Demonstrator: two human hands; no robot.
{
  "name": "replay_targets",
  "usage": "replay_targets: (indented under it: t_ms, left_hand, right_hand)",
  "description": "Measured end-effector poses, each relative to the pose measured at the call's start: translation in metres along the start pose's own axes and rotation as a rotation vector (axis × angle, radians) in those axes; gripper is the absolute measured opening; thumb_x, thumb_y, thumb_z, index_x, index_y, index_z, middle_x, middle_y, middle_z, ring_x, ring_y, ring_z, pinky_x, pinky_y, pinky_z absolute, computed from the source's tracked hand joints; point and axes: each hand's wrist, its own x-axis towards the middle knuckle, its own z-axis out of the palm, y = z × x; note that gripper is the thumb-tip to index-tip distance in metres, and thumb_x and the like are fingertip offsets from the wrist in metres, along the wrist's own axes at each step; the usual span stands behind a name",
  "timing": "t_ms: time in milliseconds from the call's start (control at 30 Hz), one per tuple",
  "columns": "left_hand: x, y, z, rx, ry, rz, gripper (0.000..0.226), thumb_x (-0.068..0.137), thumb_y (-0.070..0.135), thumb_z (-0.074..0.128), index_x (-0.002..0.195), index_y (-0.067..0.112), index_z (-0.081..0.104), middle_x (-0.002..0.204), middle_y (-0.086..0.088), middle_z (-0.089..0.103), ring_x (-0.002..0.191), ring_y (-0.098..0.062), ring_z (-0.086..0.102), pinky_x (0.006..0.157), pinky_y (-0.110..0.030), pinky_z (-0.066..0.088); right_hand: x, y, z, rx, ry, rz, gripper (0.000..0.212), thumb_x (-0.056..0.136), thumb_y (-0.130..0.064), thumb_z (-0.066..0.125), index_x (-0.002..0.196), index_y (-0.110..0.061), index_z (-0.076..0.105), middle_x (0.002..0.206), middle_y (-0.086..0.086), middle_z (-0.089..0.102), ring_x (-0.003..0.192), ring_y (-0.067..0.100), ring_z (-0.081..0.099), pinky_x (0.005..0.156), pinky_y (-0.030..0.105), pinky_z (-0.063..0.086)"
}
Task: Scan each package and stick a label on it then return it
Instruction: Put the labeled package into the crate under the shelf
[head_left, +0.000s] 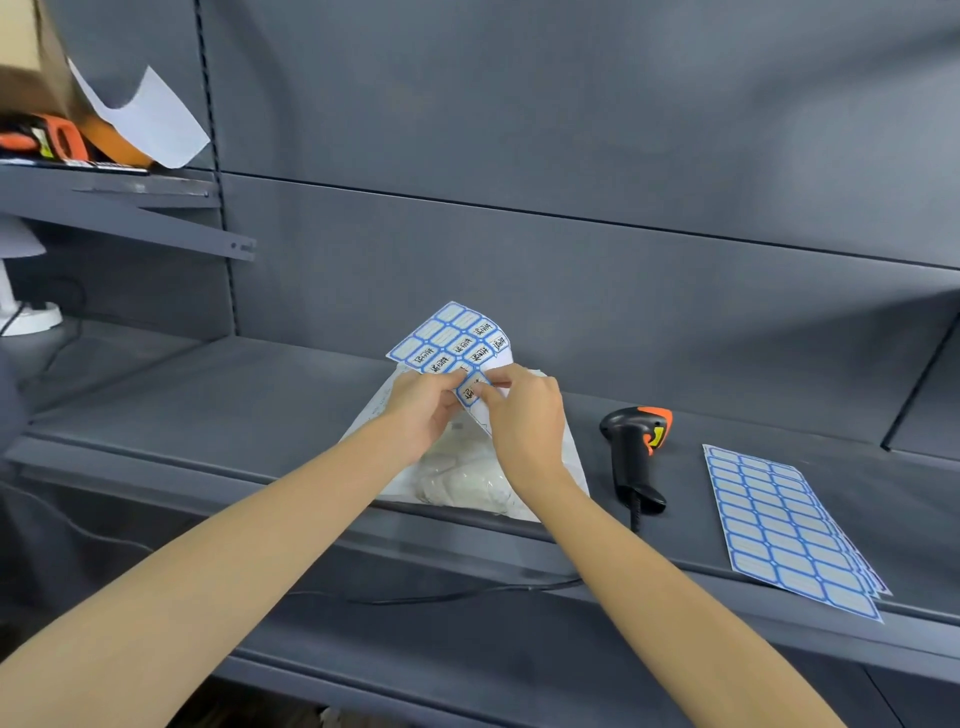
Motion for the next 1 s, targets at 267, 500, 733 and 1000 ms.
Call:
replay_targets:
  t_ms: [267, 500, 733, 1000]
  left_hand:
    - [0.001, 0.002, -0.006, 0.049, 0.041, 0.005, 0.028, 0.093, -0.009, 0.049, 0.119, -0.003, 0.057, 0.109, -0.013, 0.068, 0.084, -0.020, 0.067, 0.075, -0.027, 0.054]
    - [0.002, 0.007, -0.014, 0.085, 0.081, 0.006, 0.033, 0.093, -0.009, 0.049, 0.125, -0.005, 0.053, 0.119, -0.019, 0.064, 0.089, -0.026, 0.066, 0.074, -0.029, 0.055]
    - [0.002, 0.019, -0.036, 0.133, 0.115, -0.004, 0.029, 0.092, -0.005, 0.051, 0.121, -0.002, 0.056, 0.104, -0.012, 0.068, 0.081, -0.022, 0.067, 0.068, -0.029, 0.054]
    - [-0.003, 0.054, -0.087, 0.111, 0.226, 0.013, 0.038, 0.091, -0.003, 0.049, 0.129, -0.011, 0.049, 0.125, -0.024, 0.060, 0.090, -0.031, 0.063, 0.079, -0.035, 0.052]
  right_hand:
    - [0.002, 0.000, 0.001, 0.126, -0.002, -0.014, 0.011, 0.088, -0.018, 0.064, 0.091, -0.014, 0.074, 0.082, -0.010, 0.063, 0.084, 0.004, 0.056, 0.072, 0.026, 0.046]
    - [0.009, 0.006, 0.002, 0.145, -0.047, -0.016, 0.006, 0.084, -0.021, 0.069, 0.085, -0.018, 0.074, 0.070, -0.022, 0.052, 0.085, -0.005, 0.052, 0.059, 0.011, 0.036]
    - [0.024, 0.014, -0.018, 0.416, -0.116, 0.174, 0.006, 0.082, -0.024, 0.069, 0.078, -0.028, 0.069, 0.075, -0.019, 0.066, 0.070, -0.006, 0.058, 0.058, 0.008, 0.040]
    - [0.052, 0.033, -0.043, 0.268, -0.298, 0.334, 0.008, 0.087, -0.020, 0.065, 0.089, -0.012, 0.067, 0.091, 0.004, 0.069, 0.066, 0.010, 0.054, 0.053, 0.018, 0.037]
